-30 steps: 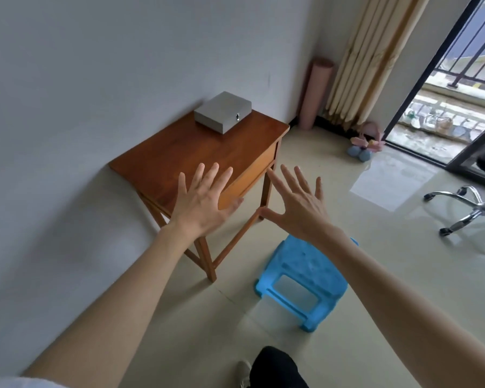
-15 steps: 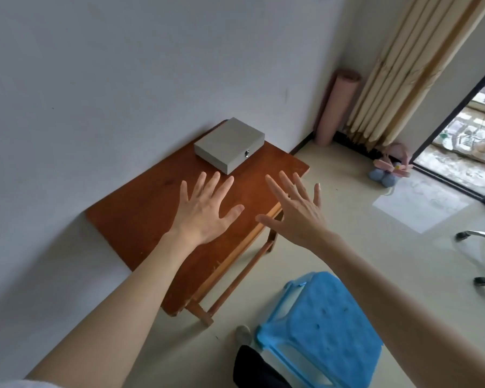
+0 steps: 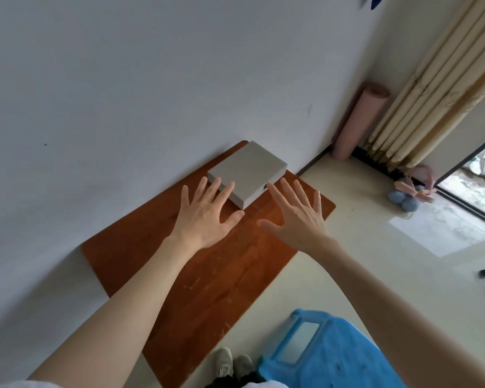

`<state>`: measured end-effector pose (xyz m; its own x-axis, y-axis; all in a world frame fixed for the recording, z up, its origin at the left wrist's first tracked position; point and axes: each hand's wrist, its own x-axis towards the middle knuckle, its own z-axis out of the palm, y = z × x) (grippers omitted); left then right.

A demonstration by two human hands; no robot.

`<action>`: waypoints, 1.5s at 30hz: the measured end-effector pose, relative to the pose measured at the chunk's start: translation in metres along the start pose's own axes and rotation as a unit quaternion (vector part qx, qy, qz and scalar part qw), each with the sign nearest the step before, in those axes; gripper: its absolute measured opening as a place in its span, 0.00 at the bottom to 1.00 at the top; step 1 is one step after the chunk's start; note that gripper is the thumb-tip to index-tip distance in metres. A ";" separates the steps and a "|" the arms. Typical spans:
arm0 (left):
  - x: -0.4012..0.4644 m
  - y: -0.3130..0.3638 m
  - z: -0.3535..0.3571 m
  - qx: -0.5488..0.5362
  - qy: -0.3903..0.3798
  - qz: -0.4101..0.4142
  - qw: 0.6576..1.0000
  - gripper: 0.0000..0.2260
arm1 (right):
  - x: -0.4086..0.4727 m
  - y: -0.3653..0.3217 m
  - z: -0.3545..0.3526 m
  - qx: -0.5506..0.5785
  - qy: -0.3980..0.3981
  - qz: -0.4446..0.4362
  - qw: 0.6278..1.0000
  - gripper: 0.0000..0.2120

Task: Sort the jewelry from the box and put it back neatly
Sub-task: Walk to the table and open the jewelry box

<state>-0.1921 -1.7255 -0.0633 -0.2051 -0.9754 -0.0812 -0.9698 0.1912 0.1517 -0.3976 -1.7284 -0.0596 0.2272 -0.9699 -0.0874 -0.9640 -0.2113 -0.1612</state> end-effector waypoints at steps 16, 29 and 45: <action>0.085 -0.014 0.052 -0.038 -0.050 -0.019 0.998 0.33 | 0.110 0.043 0.036 0.027 -0.060 0.032 0.997 0.36; 0.142 0.012 0.107 -0.196 -0.091 -0.297 0.930 0.54 | 0.240 0.105 0.066 0.215 -0.158 0.024 0.963 0.40; 0.104 0.013 0.118 -0.309 0.091 -0.413 0.852 0.50 | 0.225 0.058 0.089 0.275 -0.162 -0.013 0.948 0.31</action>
<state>-0.2418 -1.8111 -0.1856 0.5924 -0.7603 -0.2665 -0.5058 -0.6084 0.6116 -0.3905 -1.9482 -0.1761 0.3660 -0.8586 -0.3589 -0.7604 -0.0535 -0.6472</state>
